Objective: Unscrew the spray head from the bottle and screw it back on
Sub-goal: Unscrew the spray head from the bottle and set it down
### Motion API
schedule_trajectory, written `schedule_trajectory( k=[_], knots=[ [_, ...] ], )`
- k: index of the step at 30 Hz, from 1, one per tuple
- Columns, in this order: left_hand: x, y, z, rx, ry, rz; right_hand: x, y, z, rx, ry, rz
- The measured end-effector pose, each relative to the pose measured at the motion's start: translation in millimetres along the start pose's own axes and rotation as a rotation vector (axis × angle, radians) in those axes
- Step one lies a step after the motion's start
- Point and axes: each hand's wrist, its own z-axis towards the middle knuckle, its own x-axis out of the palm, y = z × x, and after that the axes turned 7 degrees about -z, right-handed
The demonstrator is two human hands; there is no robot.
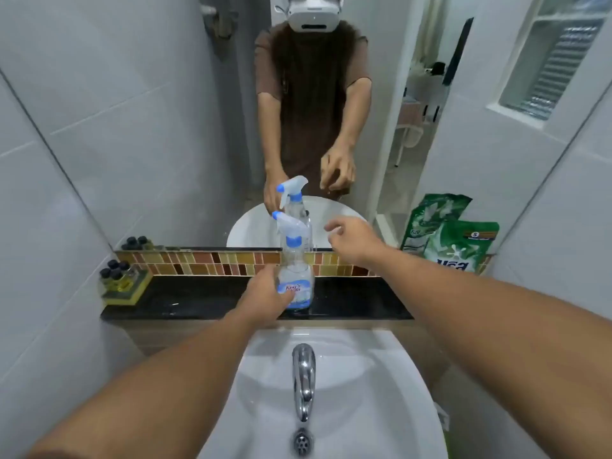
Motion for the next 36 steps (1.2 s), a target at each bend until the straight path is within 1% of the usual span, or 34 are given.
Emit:
schedule_trajectory(
  k=[1,3,5,7,11,14,16,18,20,22,24,26,29,31,33,36],
  knots=[
    [1,0,6,0.002,-0.018,-0.073,-2,13,10,0.002,-0.009,0.068],
    [3,-2,17,-0.009,-0.018,-0.138,-11,42,16,0.021,0.057,0.172],
    [8,-4,28,-0.037,-0.019,-0.188,-17,68,17,0.105,0.207,0.24],
    [11,-5,37,-0.078,-0.056,-0.231,-11,83,16,0.18,0.294,0.26],
    [19,-10,55,-0.073,-0.102,-0.231,10,94,21,0.246,0.261,0.274],
    [26,-14,69,-0.1,-0.037,-0.448,25,90,22,0.288,0.291,0.24],
    [31,-18,73,-0.128,0.006,-0.567,32,84,24,0.28,0.299,0.315],
    [38,-19,78,-0.141,-0.046,-0.537,35,81,28,0.286,0.279,0.464],
    [41,-22,75,-0.202,-0.117,-0.502,34,80,34,0.305,0.259,0.475],
    [42,-21,73,-0.219,-0.112,-0.514,32,81,39,0.256,0.271,0.351],
    [43,-21,74,-0.227,-0.092,-0.545,30,83,41,0.155,0.296,0.223],
    [43,-21,74,-0.223,-0.089,-0.541,29,80,43,0.051,0.28,0.115],
    [46,-18,73,-0.194,-0.13,-0.497,26,65,45,0.007,0.229,-0.082],
    [48,-16,71,-0.17,-0.147,-0.493,22,56,44,-0.061,0.243,-0.21],
    [49,-17,70,-0.159,-0.152,-0.492,21,46,42,-0.16,0.272,-0.259],
    [48,-19,67,-0.15,-0.168,-0.488,7,40,37,-0.257,0.216,-0.175]
  ],
)
